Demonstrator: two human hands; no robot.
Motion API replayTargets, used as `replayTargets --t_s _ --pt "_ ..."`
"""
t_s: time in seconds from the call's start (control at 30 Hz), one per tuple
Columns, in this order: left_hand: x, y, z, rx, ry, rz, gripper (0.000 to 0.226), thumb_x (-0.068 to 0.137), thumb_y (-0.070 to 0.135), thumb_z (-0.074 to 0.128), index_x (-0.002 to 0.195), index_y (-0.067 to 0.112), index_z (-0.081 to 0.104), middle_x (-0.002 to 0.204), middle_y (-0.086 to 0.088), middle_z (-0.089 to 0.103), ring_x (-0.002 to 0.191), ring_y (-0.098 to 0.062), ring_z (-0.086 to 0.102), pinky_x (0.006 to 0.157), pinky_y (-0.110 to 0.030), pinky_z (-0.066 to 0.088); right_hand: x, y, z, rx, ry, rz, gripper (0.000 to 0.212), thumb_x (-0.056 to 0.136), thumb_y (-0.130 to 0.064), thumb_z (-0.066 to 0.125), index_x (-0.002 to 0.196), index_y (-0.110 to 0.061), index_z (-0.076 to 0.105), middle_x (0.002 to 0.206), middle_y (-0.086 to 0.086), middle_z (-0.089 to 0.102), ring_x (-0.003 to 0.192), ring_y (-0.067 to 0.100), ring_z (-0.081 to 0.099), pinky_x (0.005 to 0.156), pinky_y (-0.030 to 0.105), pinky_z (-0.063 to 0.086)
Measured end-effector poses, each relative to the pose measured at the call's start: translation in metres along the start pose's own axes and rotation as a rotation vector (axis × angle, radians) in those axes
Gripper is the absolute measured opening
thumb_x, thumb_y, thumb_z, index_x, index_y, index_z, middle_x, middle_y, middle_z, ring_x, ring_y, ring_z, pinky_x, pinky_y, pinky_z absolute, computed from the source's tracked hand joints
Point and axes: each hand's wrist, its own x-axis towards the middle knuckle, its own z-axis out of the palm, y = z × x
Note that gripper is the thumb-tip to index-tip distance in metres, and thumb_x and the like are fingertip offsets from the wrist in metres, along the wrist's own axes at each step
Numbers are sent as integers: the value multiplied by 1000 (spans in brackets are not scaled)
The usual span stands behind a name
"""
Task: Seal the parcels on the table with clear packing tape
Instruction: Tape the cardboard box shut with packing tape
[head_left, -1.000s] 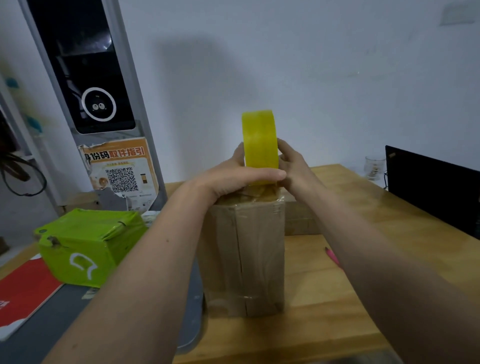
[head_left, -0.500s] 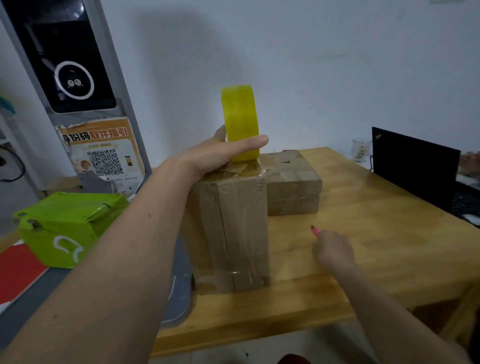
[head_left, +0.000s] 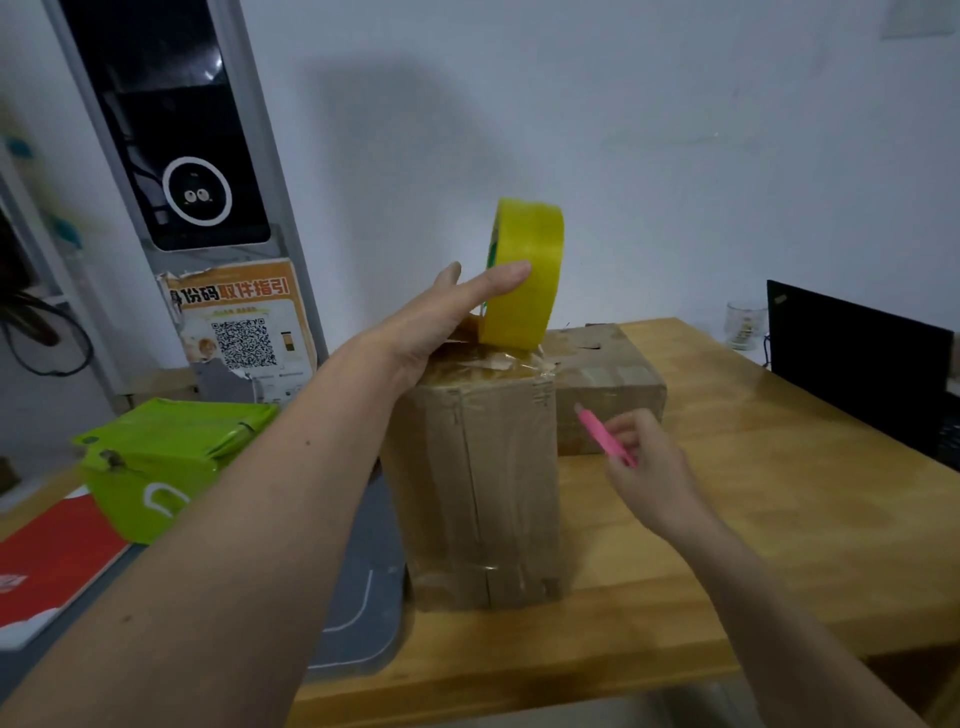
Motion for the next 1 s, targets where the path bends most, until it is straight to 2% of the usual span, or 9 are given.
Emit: replayTargets --t_s 0.13,0.3,0.37,0.47,0.6,0.73,0.83,0.93,1.0 --pt "-4 2 3 -18 6 54 137 49 68 78 157 35 1 131 -12 63 101 -19 72 85 -33 54 -24 -37 -29 225 16 -262 23 80 -2 76 94 -17 67 86 -4 66 74 4 61 64 17 51" --pt "-5 8 9 -86 -33 84 112 66 54 79 156 41 14 126 -8 66 89 -22 75 67 -26 58 -35 -64 -37 332 112 -572 29 83 2 71 98 -24 69 94 -11 71 81 22 68 61 27 56" --pt "-3 10 8 -74 -59 113 101 67 54 83 151 45 28 122 -6 69 92 -25 74 73 -30 58 -30 -71 -31 245 123 -671 21 87 -2 68 100 -19 66 108 -7 70 92 19 69 59 21 54" --pt "-1 10 4 -33 -69 115 95 60 59 78 145 50 37 117 -6 72 93 -21 74 75 -29 57 -23 -72 -17 104 113 -778 15 88 -13 60 103 -15 64 117 -2 67 111 10 63 81 23 56" --pt "8 19 -2 71 -118 49 115 51 63 75 150 56 17 126 -9 62 102 -28 69 82 -34 55 -22 -71 -3 -58 187 -844 17 91 -18 56 105 -11 63 120 1 64 114 10 59 94 22 50" --pt "16 41 -4 242 -263 -21 121 51 64 74 149 59 4 132 -9 51 109 -29 62 92 -50 45 -28 -70 4 -111 209 -849 27 93 -27 47 110 -12 62 127 4 62 124 16 53 90 29 55" --pt "18 47 1 260 -314 1 100 61 57 71 146 59 18 121 -1 56 102 -24 64 75 -38 53 -28 -69 5 -143 233 -868 24 92 -26 47 107 -14 60 130 4 61 127 17 50 89 27 55" --pt "26 30 5 90 -316 66 93 55 52 79 139 56 39 131 -6 60 109 -31 64 92 -45 52 -27 -69 8 -172 250 -892 19 91 -25 49 105 -15 59 133 1 60 127 19 50 87 23 52" --pt "29 15 9 -91 -298 124 88 54 45 84 135 47 49 126 -8 64 105 -29 64 89 -40 51 -26 -69 12 -150 260 -895 16 91 -24 50 105 -18 57 132 -1 60 125 18 50 87 21 50"
